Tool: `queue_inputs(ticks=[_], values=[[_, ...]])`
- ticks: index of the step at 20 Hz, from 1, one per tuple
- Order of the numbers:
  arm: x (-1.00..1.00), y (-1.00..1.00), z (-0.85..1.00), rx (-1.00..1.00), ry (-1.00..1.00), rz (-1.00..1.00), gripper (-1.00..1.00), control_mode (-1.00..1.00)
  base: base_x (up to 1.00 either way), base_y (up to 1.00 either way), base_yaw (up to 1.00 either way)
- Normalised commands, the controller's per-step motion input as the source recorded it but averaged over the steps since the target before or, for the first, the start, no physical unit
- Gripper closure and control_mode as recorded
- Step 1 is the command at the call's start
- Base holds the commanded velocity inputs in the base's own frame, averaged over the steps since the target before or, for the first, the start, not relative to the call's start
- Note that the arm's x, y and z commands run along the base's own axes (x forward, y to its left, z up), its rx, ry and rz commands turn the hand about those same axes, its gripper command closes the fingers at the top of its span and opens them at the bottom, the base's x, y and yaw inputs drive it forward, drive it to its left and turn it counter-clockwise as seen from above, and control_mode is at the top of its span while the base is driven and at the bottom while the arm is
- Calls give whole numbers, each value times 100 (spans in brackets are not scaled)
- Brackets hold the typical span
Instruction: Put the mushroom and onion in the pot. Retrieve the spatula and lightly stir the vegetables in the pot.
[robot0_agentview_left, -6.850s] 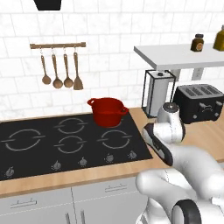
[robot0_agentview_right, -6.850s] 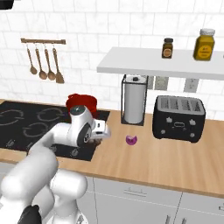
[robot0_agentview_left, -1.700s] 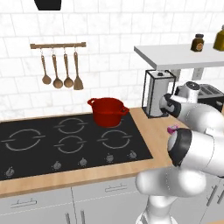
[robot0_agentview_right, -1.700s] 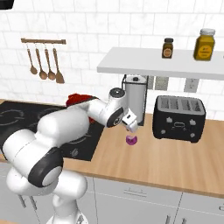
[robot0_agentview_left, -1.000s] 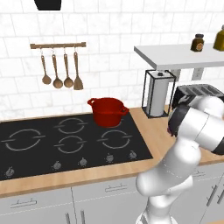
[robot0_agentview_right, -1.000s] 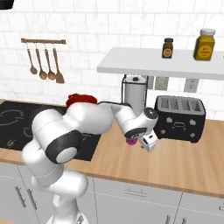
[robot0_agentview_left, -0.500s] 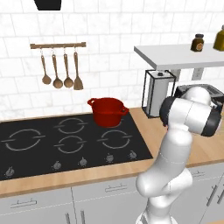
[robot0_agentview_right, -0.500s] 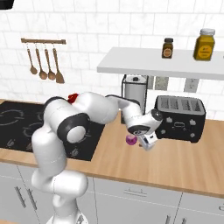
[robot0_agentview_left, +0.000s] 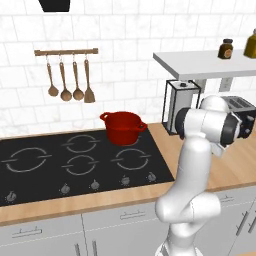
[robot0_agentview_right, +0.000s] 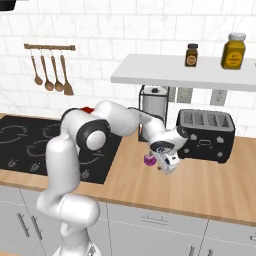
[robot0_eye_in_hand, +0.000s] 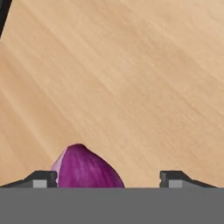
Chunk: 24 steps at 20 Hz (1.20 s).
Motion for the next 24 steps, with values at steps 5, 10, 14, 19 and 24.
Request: queue_inputs(ticks=[5, 10, 14, 19, 24], values=[[4, 36, -17, 1, 5, 0, 100, -100, 0, 0, 0], [-26, 47, 0, 0, 0, -2, 100, -100, 0, 0, 0], [-41, 45, 51, -1, -10, -3, 100, -100, 0, 0, 0], [-28, 67, 100, -14, -26, 0, 100, -100, 0, 0, 0], [-6, 100, 100, -29, -19, 1, 100, -100, 0, 0, 0]])
